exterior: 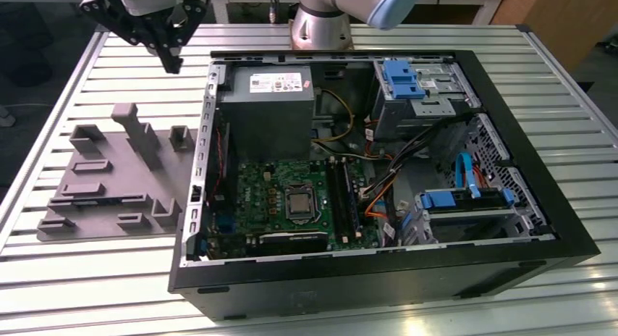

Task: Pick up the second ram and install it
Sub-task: 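Reach for the second ram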

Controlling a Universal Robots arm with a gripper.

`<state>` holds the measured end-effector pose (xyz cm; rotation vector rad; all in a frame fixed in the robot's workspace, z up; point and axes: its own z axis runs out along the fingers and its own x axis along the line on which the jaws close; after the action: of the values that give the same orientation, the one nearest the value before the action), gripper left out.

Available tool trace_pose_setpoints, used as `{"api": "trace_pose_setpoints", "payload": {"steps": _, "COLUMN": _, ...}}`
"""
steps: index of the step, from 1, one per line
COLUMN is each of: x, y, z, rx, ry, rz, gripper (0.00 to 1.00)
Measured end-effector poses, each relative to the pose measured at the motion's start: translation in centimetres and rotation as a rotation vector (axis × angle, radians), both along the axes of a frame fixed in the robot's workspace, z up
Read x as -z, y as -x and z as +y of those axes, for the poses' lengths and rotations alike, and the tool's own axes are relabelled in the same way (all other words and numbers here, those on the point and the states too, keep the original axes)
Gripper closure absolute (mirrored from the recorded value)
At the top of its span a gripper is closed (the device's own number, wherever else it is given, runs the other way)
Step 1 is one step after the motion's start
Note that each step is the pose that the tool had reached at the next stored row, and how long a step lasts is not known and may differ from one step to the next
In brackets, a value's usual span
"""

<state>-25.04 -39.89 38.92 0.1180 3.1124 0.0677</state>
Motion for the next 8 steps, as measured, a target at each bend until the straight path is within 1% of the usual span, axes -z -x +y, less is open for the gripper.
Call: {"api": "trace_pose_setpoints", "payload": {"steps": 8, "x": 0.03, "y": 2.4, "z": 0.00, "rx": 0.000, "ry": 0.0001, "rz": 0.0004, "gripper": 0.89}}
